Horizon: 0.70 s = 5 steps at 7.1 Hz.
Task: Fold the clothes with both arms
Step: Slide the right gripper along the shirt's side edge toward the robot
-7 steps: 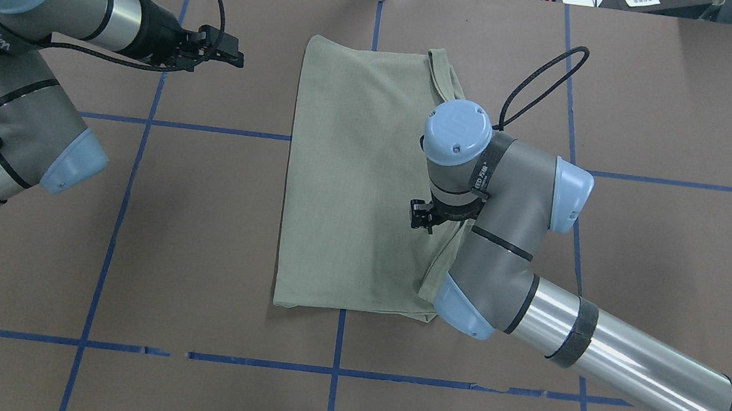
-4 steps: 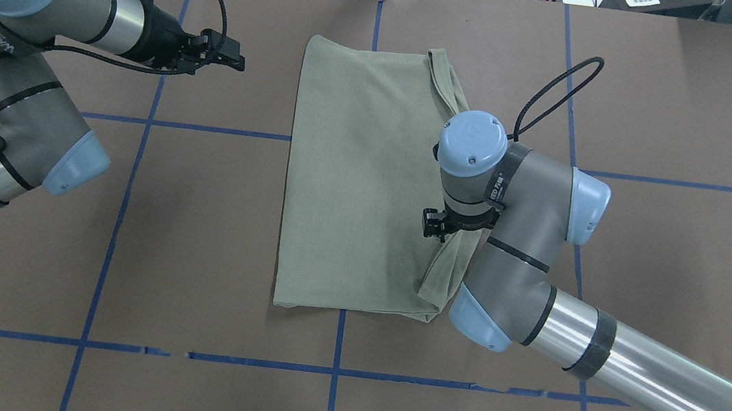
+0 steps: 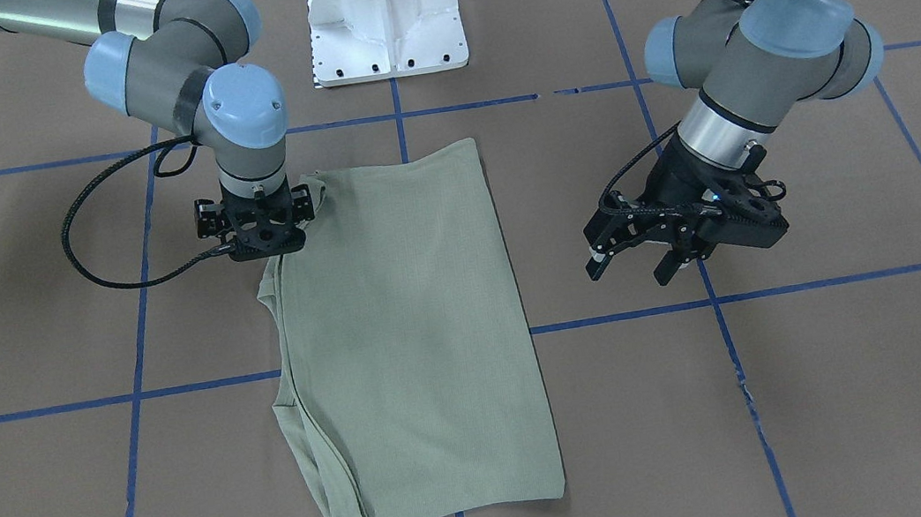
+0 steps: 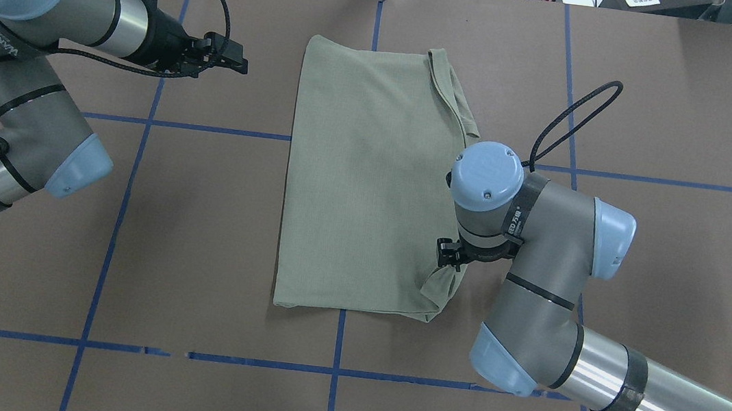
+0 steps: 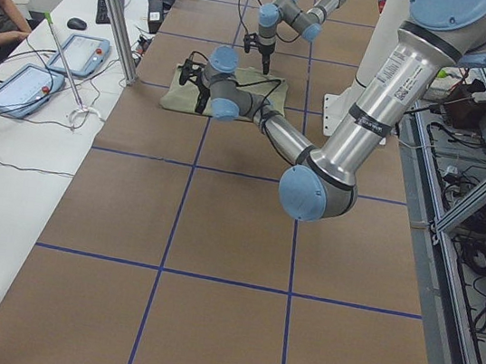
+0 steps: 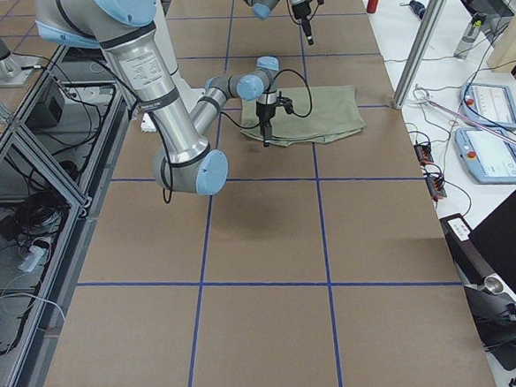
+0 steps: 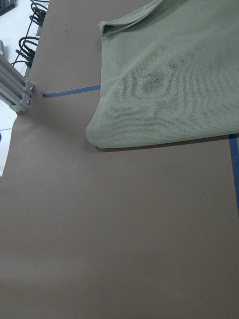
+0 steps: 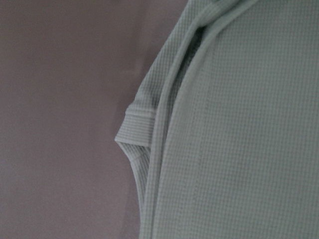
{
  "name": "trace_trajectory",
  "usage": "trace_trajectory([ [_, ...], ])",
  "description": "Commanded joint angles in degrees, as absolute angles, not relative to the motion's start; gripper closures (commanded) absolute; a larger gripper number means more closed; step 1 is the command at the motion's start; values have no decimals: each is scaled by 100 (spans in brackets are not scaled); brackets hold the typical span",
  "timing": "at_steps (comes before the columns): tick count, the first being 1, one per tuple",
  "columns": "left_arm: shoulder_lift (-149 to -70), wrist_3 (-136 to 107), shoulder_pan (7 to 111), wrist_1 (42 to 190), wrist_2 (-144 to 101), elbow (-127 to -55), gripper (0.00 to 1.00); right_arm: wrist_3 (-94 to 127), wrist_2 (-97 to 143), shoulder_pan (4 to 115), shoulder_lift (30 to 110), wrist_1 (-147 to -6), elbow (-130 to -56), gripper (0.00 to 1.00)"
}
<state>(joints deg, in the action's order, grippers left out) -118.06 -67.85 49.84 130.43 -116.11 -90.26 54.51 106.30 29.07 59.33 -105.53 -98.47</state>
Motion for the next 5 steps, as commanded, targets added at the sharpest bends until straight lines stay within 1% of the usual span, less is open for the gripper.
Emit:
trace_trajectory([
  [1, -11812, -6794, 4975, 13043, -11619, -9035, 0, 5484, 10582, 2848, 6038, -10556, -9896, 0],
  [3, -11812, -6794, 4975, 13034, -11619, -9035, 0, 5449, 10652, 2987, 6012, -10573, -10150, 0],
  [5, -11812, -6794, 4975, 13043, -11610, -9026, 0, 5493, 10609, 2902, 5837, -10495, -10047, 0],
])
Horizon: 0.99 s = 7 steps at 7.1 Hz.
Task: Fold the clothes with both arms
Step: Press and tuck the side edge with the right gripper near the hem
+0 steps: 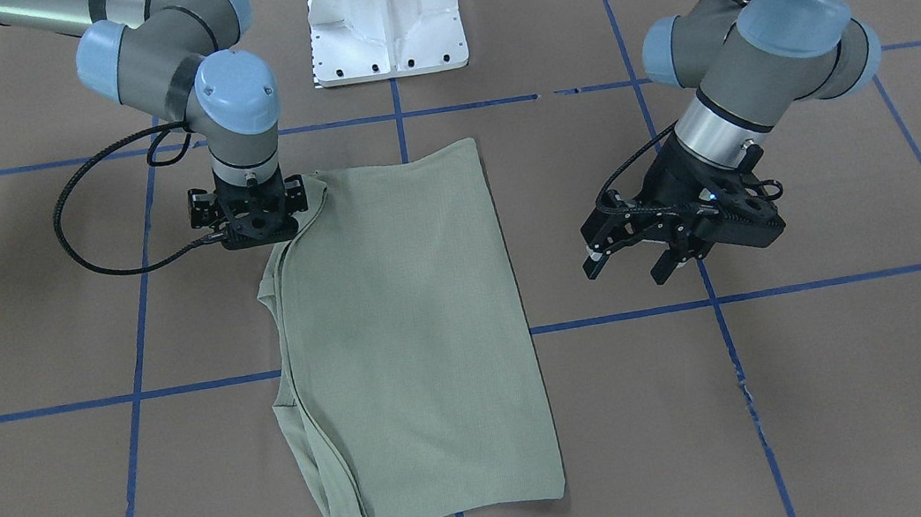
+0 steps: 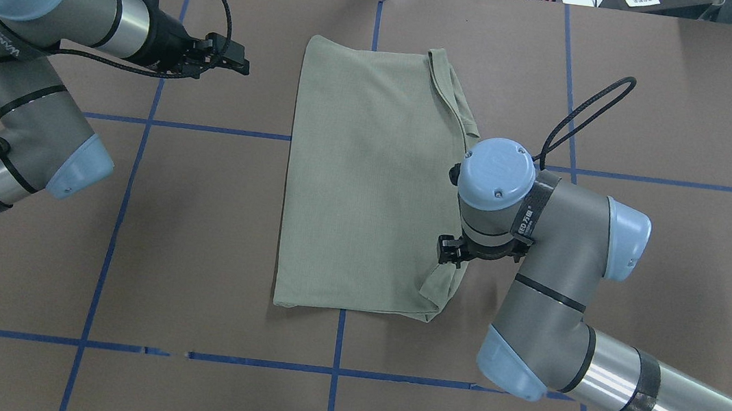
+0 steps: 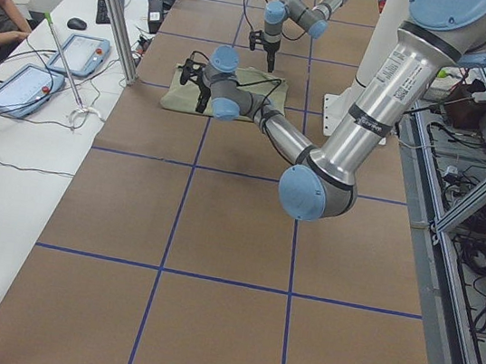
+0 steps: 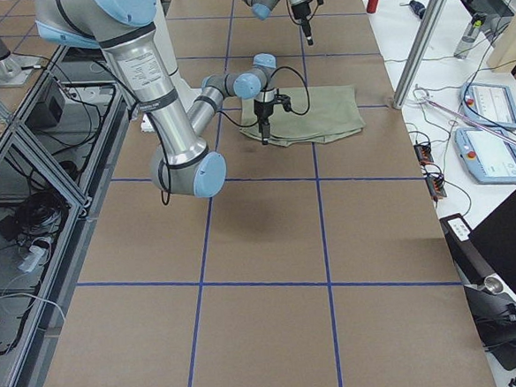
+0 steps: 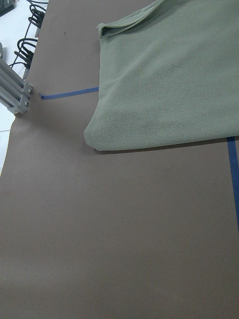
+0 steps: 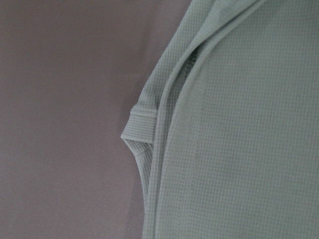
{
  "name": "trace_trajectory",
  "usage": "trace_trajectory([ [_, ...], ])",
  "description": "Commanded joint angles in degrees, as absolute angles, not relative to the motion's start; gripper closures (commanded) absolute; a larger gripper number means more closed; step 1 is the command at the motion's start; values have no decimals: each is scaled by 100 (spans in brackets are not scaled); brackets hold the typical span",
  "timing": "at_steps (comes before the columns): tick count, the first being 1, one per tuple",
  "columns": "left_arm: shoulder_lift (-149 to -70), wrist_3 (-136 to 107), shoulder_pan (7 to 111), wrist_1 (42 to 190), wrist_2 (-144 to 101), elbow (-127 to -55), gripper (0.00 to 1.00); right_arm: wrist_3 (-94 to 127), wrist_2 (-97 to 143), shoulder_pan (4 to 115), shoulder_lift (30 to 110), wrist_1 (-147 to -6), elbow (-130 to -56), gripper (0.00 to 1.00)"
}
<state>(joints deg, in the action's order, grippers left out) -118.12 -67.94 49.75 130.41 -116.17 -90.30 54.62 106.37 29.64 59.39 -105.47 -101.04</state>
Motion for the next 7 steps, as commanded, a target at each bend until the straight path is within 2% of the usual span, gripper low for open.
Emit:
trace_trajectory([
  [1, -11812, -6794, 4975, 13043, -11610, -9026, 0, 5502, 10582, 2787, 5784, -10485, -9959, 0],
  [7, -11804, -6794, 4913, 13043, -11584, -9026, 0, 5493, 10362, 2777, 5607, -10046, -9387, 0],
])
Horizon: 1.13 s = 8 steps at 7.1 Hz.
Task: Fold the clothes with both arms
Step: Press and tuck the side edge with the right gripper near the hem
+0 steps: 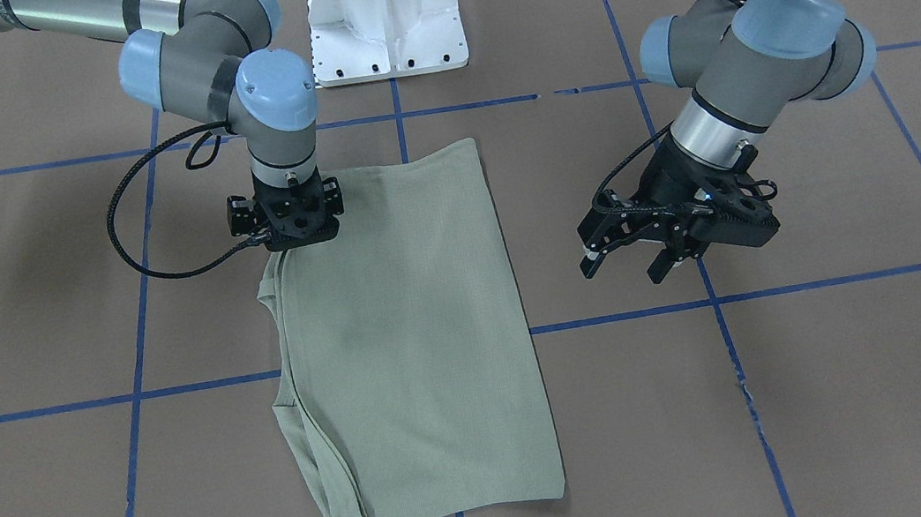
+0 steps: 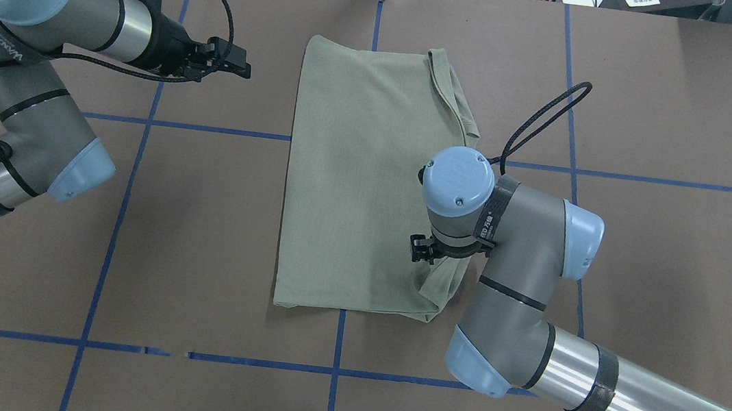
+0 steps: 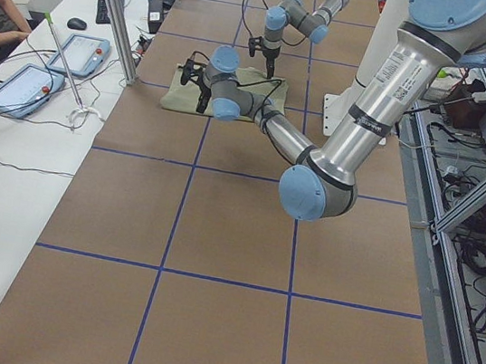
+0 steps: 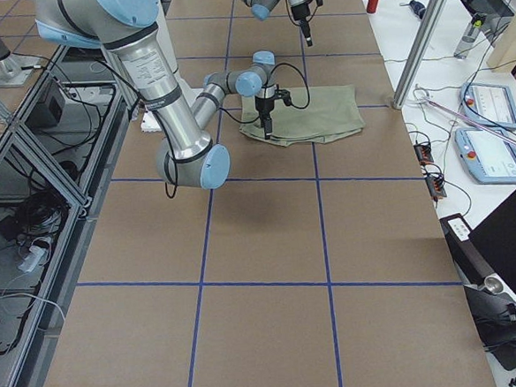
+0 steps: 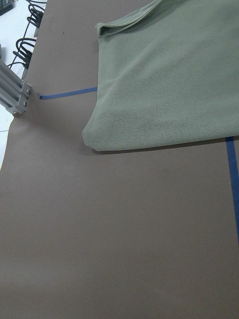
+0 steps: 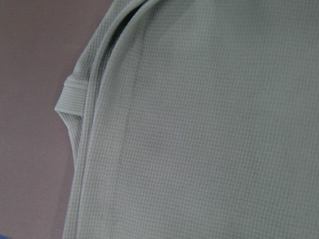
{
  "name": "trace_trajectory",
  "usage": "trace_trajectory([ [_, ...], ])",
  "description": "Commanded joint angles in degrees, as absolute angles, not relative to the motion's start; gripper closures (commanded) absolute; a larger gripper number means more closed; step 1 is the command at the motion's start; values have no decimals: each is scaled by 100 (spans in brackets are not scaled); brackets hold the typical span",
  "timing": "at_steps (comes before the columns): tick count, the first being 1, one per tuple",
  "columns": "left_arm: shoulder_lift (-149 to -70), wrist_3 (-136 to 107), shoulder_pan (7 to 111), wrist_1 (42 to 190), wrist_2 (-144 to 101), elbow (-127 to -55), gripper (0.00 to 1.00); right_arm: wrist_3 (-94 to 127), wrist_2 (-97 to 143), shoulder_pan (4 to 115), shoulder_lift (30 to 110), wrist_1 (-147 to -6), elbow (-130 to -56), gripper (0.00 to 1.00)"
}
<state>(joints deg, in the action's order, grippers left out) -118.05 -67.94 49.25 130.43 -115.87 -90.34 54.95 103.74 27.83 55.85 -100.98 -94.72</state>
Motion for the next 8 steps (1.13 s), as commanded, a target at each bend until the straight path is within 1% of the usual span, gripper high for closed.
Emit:
trace_trajectory([
  [1, -11795, -6794, 4904, 13043, -11584, -9026, 0, 5502, 10380, 2769, 5607, -10081, -9413, 0],
  [3, -11795, -6794, 4869, 13043, -11584, -9026, 0, 5502, 10397, 2830, 5782, -10107, -9605, 0],
  [5, -11795, -6794, 4834, 13043, -11575, -9026, 0, 5641, 10397, 2795, 6308, -10107, -10158, 0],
  [8, -11812, -6803, 4825, 13043, -11584, -9035, 0, 5775, 10441, 2707, 6451, -10116, -10457, 0],
])
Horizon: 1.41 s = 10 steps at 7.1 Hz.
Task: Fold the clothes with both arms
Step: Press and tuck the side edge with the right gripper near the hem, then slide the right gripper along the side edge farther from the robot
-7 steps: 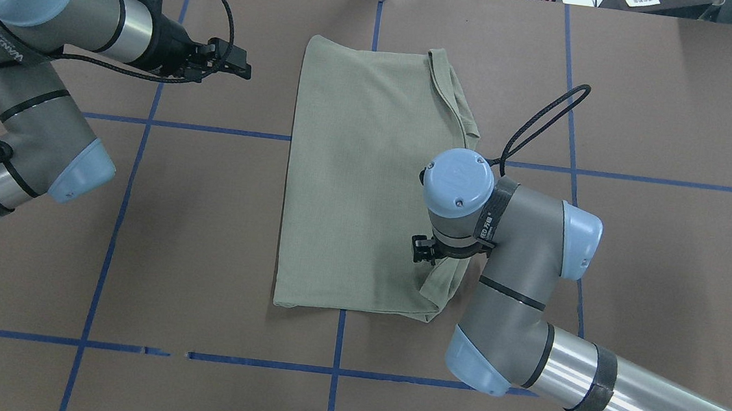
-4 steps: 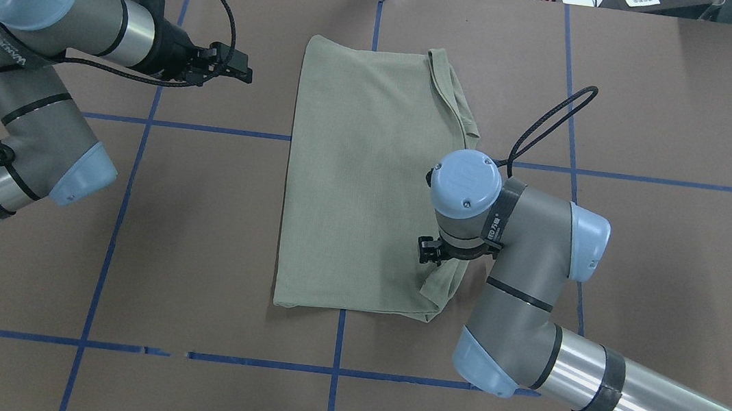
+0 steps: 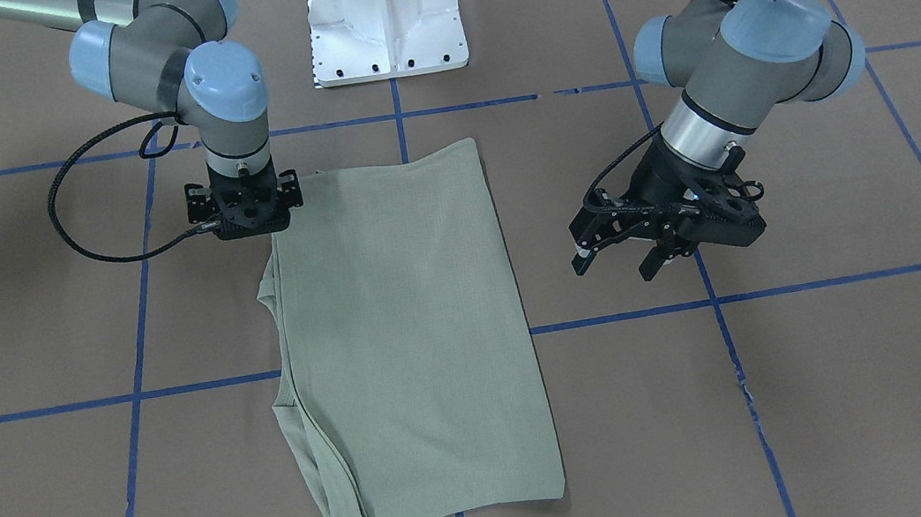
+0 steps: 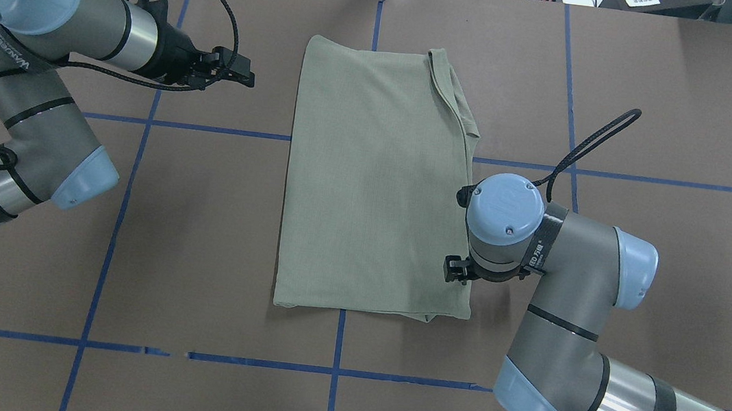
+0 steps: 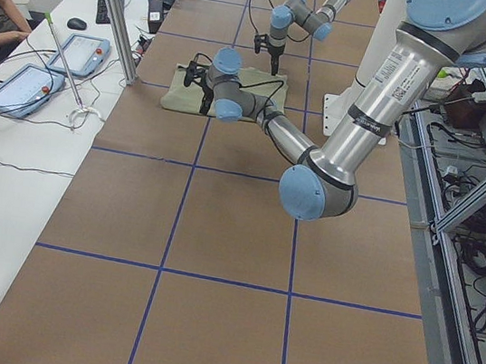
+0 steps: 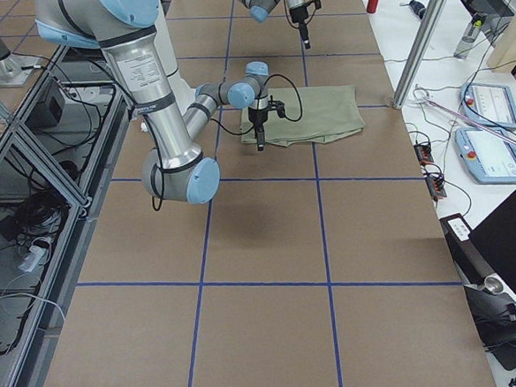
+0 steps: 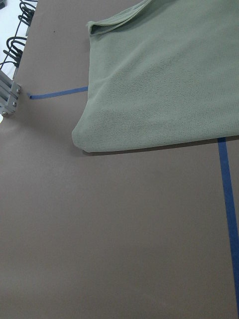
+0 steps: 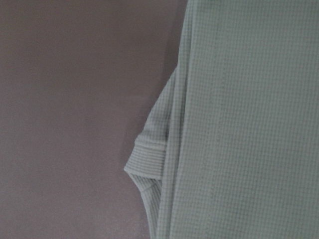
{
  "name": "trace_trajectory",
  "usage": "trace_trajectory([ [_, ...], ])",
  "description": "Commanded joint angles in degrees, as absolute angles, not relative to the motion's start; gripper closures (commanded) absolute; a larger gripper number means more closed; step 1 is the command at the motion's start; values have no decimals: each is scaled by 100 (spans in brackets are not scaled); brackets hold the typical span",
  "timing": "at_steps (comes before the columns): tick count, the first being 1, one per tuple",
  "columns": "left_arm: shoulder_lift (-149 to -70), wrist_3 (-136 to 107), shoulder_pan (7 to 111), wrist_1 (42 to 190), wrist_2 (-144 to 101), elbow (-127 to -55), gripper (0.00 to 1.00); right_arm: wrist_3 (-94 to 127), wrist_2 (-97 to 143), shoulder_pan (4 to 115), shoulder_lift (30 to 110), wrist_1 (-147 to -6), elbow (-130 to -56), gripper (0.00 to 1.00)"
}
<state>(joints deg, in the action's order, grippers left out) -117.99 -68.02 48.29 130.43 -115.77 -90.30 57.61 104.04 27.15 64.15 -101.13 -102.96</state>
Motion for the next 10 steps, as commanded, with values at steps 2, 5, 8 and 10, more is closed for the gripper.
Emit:
trace_trajectory([
  [2, -11804, -6803, 4825, 13043, -11584, -9070, 0, 5696, 10415, 2952, 6155, -10160, -10416, 0],
  [5, -11716, -6794, 4851, 13052, -11479, -9123, 0, 5171, 10380, 3478, 5573, -9681, -9636, 0],
  [8, -11707, -6803, 4860, 13052, -11241, -9404, 0, 4694, 10380, 4121, 4574, -8543, -7591, 0],
  [10, -11716, -6777, 4878, 13034, -11232, -9492, 0, 4528, 10380, 4341, 3739, -8282, -6290, 0],
])
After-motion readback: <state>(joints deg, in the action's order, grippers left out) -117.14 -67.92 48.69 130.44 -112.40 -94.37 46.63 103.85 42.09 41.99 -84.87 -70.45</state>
